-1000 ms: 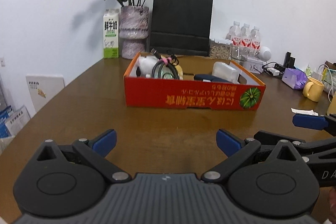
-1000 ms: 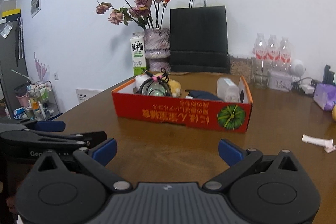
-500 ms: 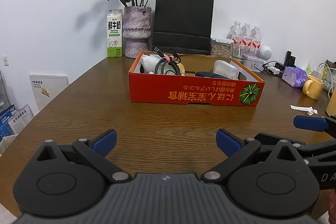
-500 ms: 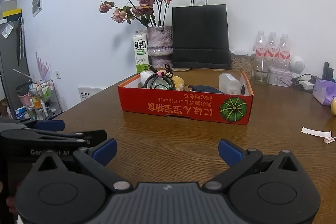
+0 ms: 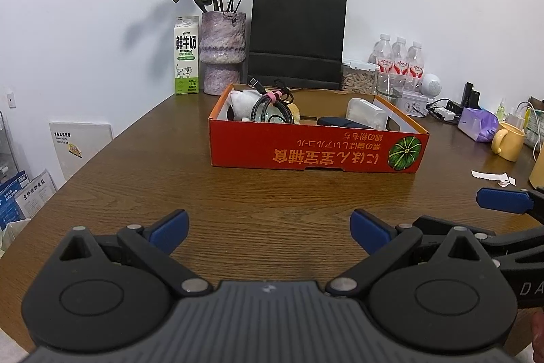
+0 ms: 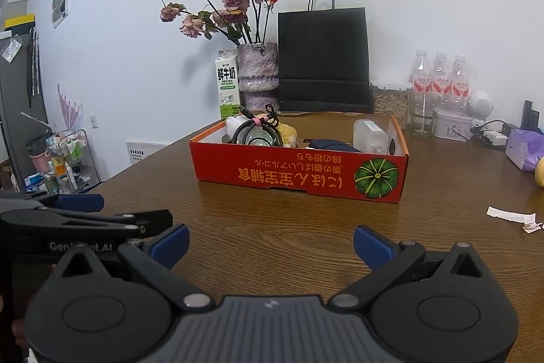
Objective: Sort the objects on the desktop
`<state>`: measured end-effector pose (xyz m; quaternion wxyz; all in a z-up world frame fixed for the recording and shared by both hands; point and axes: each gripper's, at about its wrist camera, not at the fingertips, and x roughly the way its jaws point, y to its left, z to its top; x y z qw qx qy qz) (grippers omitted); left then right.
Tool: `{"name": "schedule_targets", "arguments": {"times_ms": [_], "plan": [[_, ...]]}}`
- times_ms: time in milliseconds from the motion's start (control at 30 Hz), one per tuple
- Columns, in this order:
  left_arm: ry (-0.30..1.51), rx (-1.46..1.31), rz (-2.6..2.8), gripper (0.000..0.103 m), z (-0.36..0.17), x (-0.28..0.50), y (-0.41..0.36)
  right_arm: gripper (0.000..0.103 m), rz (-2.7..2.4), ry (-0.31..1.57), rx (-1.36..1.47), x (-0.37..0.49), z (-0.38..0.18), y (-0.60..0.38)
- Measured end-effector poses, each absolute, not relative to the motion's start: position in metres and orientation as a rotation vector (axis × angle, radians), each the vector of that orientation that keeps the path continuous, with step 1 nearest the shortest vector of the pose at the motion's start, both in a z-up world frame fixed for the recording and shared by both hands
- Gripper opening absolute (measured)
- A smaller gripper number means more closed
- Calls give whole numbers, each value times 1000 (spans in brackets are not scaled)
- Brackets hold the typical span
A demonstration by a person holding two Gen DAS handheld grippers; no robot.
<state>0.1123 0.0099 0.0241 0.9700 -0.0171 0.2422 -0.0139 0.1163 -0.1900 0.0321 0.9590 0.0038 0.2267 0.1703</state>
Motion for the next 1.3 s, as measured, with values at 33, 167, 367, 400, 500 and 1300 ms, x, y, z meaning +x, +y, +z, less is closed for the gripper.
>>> {"name": "schedule_targets", "arguments": {"times_ms": [33,167,367,400,500,1300], "plan": [[489,-35,-28,103,24,112,10,103,346,460,8,116,32,-190],[486,-34,-29,103,24,112,9,103,345,456,7,116,33,-191],[488,-37,-30,103,25,112,9,103,345,456,5,116,33,-192],[487,-37,-30,103,25,112,9,103,346,455,7,116,33,-192],[487,-37,-30,103,25,112,9,103,346,453,6,116,33,-192],[489,-40,-31,103,25,111,10,103,344,453,1,115,33,-192]]}}
